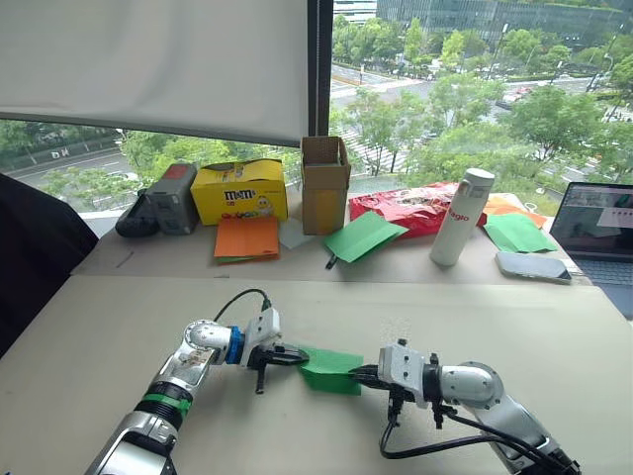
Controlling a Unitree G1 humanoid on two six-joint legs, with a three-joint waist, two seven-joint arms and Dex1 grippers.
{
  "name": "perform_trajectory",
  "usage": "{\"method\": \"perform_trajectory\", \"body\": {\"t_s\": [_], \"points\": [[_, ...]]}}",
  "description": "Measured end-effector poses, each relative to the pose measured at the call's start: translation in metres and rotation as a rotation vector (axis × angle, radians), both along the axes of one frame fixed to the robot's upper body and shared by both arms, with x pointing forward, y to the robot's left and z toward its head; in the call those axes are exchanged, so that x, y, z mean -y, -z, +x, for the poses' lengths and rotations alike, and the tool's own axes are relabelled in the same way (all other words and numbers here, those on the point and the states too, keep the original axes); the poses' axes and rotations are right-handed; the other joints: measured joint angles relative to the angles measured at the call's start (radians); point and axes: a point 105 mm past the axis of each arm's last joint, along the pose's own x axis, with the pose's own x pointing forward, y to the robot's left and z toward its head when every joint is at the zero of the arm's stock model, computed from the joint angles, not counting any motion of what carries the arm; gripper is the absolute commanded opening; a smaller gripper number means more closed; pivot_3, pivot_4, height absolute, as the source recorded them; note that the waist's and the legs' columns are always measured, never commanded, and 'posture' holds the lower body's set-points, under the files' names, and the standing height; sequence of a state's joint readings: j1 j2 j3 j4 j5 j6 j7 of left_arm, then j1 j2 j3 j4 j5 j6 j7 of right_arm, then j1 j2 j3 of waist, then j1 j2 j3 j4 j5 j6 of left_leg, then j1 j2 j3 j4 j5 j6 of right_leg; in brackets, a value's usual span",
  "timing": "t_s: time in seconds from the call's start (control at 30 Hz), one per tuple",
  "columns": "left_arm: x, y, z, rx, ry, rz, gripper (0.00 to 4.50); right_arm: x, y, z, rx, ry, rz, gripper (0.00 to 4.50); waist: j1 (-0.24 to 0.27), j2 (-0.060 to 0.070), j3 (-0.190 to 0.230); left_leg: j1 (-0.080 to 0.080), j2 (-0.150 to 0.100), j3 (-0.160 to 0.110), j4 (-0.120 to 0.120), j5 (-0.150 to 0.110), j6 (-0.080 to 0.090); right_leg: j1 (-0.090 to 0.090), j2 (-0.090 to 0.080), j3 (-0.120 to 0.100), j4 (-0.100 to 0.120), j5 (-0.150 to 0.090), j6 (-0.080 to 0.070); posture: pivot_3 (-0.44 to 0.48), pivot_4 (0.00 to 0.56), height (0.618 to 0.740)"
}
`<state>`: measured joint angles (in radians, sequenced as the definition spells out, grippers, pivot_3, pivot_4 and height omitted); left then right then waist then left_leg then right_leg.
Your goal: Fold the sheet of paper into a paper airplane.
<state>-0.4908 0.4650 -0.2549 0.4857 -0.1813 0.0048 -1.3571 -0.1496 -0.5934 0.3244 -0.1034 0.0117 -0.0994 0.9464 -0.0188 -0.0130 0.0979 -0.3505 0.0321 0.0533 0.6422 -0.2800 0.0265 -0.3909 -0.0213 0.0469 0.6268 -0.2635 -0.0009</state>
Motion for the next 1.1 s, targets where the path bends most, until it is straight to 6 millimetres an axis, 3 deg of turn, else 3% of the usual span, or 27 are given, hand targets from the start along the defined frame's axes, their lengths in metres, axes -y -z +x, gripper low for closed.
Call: {"method": "perform_trajectory", "body": {"t_s": [0.23, 0.57, 0.8, 1.1], "points": [[-0.003, 0.0, -0.003, -0.022, 0.022, 0.015, 0.0, -0.004, 0.0, -0.011, 0.048, -0.156, -0.048, 0.03, 0.005, 0.0, 0.0, 0.0, -0.001, 0.0, 0.0, 0.0, 0.0, 0.0, -0.001, 0.0, -0.001, 0.0, 0.0, 0.0, 0.15, 0.74], [-0.003, -0.001, -0.01, -0.018, 0.057, 0.024, 0.0, -0.002, -0.001, -0.02, 0.055, -0.245, -0.068, 0.03, 0.006, 0.0, 0.0, 0.0, 0.0, 0.0, 0.0, 0.0, 0.0, 0.0, -0.003, 0.0, -0.001, 0.0, -0.001, 0.0, 0.15, 0.74], [-0.006, -0.021, -0.011, -0.016, 0.075, -0.013, 0.0, 0.0, -0.002, -0.027, 0.106, -0.354, -0.119, 0.03, 0.003, 0.0, 0.001, 0.0, 0.0, 0.0, 0.0, 0.0, 0.0, 0.0, -0.002, 0.0, 0.0, 0.0, -0.001, 0.0, 0.15, 0.74], [-0.011, 0.0, -0.024, -0.006, 0.116, 0.068, 0.0, -0.001, -0.003, -0.013, 0.158, -0.387, -0.157, 0.03, 0.007, 0.0, 0.001, 0.002, 0.0, 0.0, 0.0, 0.0, 0.0, 0.0, -0.004, 0.0, 0.0, 0.0, -0.002, 0.0, 0.15, 0.74]]}}
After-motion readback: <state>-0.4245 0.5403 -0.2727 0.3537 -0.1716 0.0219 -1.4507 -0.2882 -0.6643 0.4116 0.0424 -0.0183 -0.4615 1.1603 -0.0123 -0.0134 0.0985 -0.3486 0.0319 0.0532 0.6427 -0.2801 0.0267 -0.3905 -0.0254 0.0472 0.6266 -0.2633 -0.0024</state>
